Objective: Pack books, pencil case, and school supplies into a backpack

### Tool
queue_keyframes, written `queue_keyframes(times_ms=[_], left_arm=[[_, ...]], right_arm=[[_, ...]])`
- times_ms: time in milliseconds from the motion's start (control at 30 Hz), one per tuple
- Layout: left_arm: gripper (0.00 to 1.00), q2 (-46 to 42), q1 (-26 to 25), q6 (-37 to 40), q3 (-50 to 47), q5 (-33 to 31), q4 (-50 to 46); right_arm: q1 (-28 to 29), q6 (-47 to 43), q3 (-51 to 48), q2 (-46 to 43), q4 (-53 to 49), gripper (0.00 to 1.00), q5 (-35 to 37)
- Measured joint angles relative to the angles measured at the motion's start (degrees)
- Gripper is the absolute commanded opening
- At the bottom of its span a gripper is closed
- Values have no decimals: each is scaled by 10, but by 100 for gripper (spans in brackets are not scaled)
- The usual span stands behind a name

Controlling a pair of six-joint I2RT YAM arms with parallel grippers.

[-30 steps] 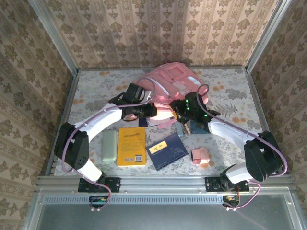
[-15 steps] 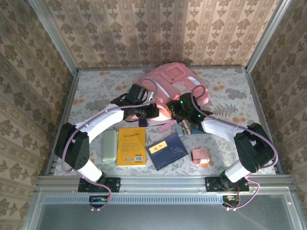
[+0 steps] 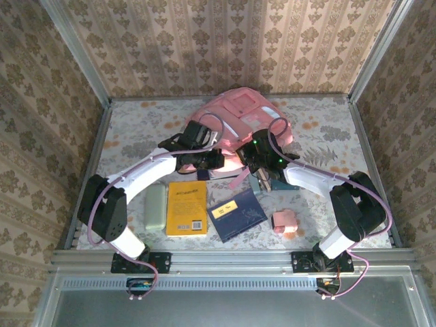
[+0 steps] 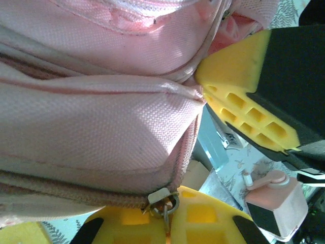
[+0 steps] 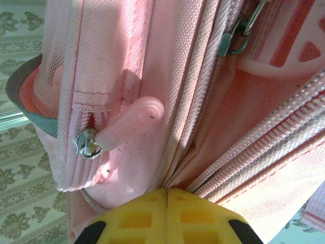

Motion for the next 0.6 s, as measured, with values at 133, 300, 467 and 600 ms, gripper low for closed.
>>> queue_keyframes(times_ms=[133, 300, 467, 600], left_arm=[[0, 0, 4, 8, 0, -6, -10], [0, 0, 16, 18, 1, -8, -26], [0, -3, 19, 23, 3, -9, -31], [0, -4, 19, 24, 8, -8, -33]], right_arm=[[-2, -9, 0, -3, -9, 0, 0], [-7, -19, 0, -13, -29, 0, 2], [-14, -29, 0, -14, -33, 0, -5], [-21, -35, -2, -16, -31, 9, -18]])
